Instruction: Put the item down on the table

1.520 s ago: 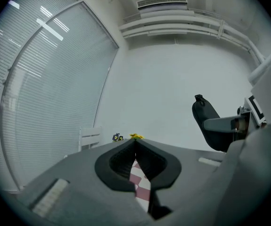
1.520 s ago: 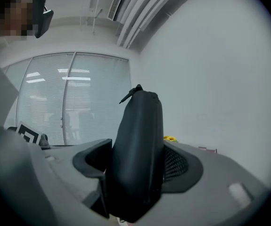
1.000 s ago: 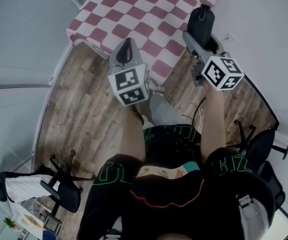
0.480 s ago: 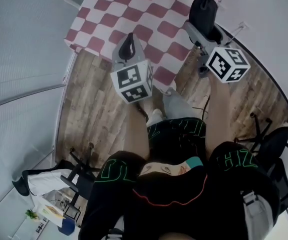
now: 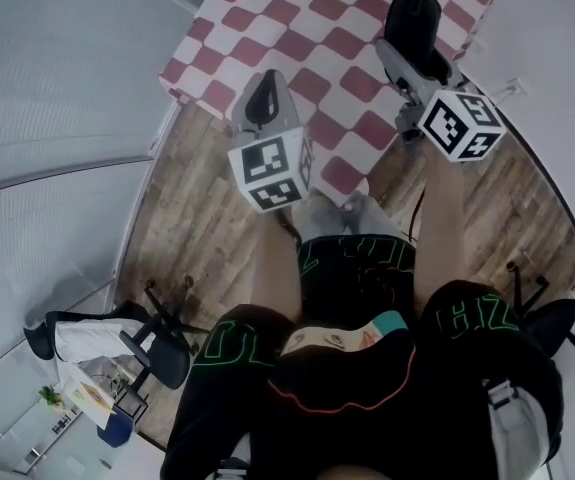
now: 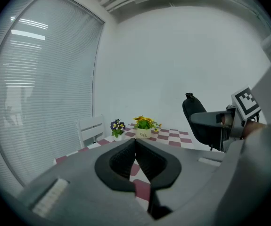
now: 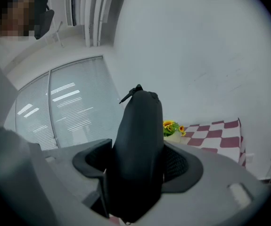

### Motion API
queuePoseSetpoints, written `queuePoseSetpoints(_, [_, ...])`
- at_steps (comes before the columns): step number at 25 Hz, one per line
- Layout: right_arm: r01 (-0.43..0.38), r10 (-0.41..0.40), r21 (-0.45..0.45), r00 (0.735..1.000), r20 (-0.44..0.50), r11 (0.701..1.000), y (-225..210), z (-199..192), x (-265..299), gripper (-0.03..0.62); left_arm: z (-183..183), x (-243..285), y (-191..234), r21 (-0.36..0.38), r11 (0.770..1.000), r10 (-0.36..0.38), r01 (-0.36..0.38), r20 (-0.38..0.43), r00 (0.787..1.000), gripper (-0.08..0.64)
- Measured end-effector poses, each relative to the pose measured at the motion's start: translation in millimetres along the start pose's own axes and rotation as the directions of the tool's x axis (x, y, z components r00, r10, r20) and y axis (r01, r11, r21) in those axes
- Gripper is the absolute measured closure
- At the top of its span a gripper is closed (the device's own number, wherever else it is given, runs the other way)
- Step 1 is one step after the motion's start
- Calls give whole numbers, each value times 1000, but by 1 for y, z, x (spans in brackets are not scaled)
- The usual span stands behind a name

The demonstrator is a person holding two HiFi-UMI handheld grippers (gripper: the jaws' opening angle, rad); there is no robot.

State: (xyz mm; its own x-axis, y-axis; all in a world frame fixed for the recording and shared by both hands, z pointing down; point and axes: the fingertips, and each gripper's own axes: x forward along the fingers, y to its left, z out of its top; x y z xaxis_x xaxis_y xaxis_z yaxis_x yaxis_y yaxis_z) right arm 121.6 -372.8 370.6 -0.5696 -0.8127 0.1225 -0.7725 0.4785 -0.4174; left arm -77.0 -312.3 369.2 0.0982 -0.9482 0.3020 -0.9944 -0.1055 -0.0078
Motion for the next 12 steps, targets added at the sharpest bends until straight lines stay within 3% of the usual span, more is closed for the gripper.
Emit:
queuePoseSetpoints(6, [-2, 3, 27, 999, -34, 1000, -4, -14, 19, 270, -10, 7, 21, -20, 999, 38, -39, -32, 999, 552])
queuePoseSetpoints(12, [54, -52, 24, 997, -65, 998, -22, -27, 30, 270, -24, 39, 24, -26, 1000, -7, 5, -67, 998, 552])
